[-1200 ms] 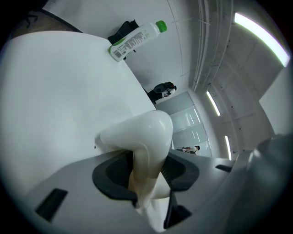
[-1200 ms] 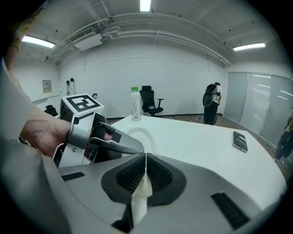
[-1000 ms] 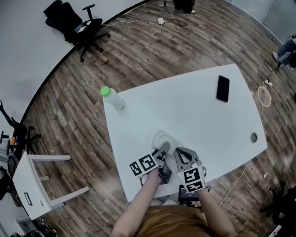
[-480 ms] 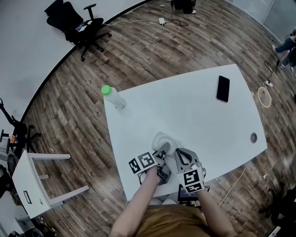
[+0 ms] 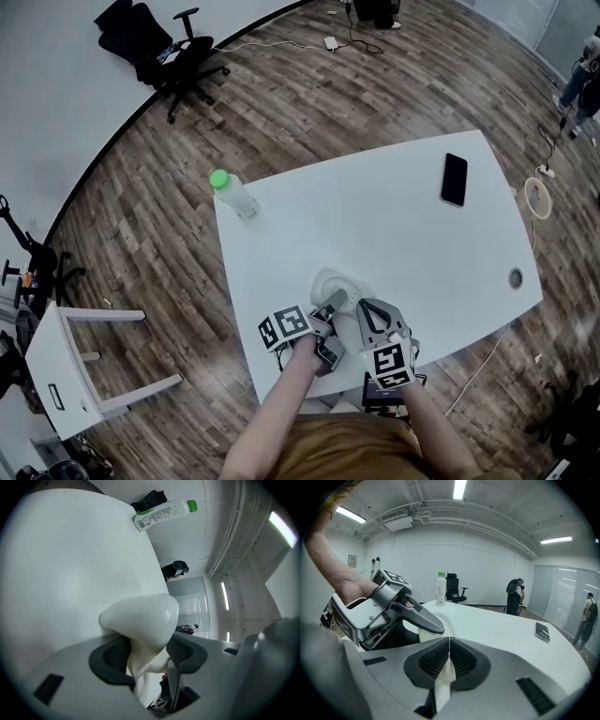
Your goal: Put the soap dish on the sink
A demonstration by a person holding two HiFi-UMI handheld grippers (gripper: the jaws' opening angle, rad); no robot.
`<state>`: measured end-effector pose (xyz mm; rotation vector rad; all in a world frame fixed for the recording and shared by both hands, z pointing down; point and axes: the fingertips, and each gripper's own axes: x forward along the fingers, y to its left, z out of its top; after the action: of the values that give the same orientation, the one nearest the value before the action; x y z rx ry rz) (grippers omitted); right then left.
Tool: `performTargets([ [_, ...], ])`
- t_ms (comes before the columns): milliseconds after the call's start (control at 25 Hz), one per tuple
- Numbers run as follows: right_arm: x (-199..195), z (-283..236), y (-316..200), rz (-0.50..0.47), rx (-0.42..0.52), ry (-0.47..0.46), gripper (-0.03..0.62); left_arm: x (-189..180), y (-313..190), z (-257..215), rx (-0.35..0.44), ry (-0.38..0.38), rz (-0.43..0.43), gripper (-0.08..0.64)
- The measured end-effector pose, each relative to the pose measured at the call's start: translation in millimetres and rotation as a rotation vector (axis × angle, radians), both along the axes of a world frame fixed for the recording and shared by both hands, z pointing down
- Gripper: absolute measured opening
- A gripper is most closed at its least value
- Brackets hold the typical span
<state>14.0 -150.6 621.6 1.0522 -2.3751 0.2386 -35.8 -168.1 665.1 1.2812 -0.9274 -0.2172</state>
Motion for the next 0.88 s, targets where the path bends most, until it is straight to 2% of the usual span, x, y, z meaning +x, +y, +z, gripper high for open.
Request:
performTargets([
  [720,-1.1,-0.3,0.1,0.007,0.012,0.005,0.012,-12.2,16.4,-14.6,0.051,0.02,-0.018,0.221],
  [880,0.4,-1.2,0.8,0.012,0.013,-0.005,0.012,-13.8,21.4,-19.5,0.059,0.055,-0.034,0.219],
])
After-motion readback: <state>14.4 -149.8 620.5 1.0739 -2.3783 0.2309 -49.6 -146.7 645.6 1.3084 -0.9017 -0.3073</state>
